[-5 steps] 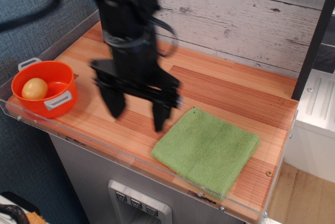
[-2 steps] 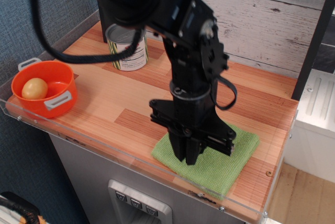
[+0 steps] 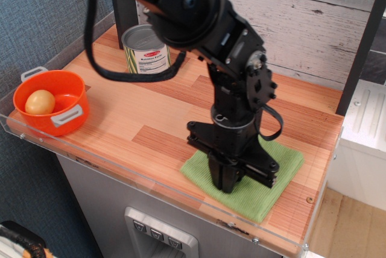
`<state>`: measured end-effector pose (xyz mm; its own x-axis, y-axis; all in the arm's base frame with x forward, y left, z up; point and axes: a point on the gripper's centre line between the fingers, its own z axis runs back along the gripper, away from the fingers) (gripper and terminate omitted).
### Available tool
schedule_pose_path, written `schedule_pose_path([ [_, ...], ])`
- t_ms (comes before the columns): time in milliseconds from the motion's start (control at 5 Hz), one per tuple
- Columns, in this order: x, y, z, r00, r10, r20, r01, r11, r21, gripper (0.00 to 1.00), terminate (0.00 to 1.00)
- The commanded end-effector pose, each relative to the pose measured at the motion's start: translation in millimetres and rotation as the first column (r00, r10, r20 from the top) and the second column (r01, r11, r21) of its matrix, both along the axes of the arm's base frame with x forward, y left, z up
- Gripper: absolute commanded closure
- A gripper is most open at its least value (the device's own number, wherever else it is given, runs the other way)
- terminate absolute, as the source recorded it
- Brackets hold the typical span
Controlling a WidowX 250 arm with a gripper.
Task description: Move the green cloth to the right of the can
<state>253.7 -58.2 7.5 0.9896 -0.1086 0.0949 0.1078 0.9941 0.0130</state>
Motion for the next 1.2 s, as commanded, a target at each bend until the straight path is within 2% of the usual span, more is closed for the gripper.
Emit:
schedule_pose_path([
  [0,13,32,-1,0.995,0.097,0.039,-0.097,0.995,0.022,1.00,0.00],
  [200,21,55,-3,0.990,0.132,0.044,-0.134,0.990,0.047,1.00,0.00],
  [800,67,96,-2,0.981,0.167,0.095,-0.172,0.984,0.047,1.00,0.00],
  [1000,79,106,-4,0.980,0.176,0.094,-0.180,0.983,0.044,1.00,0.00],
])
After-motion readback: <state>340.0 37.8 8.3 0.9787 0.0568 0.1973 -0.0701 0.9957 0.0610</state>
